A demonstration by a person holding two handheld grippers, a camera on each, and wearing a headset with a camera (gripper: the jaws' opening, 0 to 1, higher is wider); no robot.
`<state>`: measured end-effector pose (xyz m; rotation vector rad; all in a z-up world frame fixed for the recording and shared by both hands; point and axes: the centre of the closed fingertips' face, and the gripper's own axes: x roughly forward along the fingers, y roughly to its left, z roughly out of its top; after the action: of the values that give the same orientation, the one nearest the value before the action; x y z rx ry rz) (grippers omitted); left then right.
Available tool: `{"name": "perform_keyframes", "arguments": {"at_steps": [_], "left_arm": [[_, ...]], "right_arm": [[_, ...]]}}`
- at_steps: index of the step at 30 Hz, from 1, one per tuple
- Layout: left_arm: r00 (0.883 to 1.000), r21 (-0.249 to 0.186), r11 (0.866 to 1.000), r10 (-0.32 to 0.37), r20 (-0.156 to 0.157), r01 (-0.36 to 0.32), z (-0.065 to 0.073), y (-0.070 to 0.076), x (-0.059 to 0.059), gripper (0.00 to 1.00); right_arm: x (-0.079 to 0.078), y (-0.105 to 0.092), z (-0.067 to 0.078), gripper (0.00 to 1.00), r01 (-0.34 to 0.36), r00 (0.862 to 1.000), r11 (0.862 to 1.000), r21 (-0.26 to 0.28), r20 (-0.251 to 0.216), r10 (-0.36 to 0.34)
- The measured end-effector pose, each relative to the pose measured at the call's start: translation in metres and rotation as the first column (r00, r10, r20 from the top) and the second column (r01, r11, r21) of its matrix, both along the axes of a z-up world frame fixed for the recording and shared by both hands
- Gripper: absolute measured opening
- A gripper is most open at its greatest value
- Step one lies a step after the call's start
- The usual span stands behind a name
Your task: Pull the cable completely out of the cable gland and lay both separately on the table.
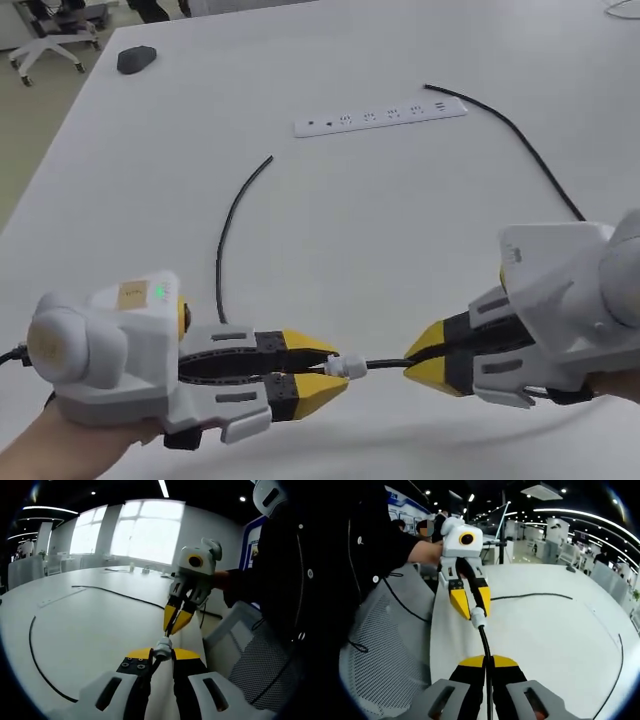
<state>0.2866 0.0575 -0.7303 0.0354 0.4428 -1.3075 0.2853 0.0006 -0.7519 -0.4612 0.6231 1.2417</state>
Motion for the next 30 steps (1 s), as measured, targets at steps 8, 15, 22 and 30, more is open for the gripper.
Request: {"name": "perform_keyframes", "arguments": {"at_steps": [8,15,22,30], "left_arm": [[1.0,0.001,1.0,0.025,0.003,-0.025,0.003,0.011,0.005,0.15],[0.999,0.015,0.999,0.037,0.015,-0.038,0.004,0.013,0.007,0.15],[0.999,0.027,0.999,0.039,0.013,-0.039,0.0,0.012,0.008,0.15],[0.999,0.042,0.999,0.035,0.005,-0.035,-0.004,0.009,0.008,0.15]], "right_arm": [[0.014,-0.053,-0.014,0.0,0.191,0.98,0.98,-0.059,-0.047,-0.194],[0.019,-0.093,-0.031,0.0,0.257,0.964,0.957,-0.132,-0.029,-0.263],[0.02,-0.115,-0.053,0.0,0.323,0.939,0.926,-0.194,-0.055,-0.339],[0.023,-0.126,-0.061,0.03,0.325,0.939,0.906,-0.271,-0.022,-0.343]]}}
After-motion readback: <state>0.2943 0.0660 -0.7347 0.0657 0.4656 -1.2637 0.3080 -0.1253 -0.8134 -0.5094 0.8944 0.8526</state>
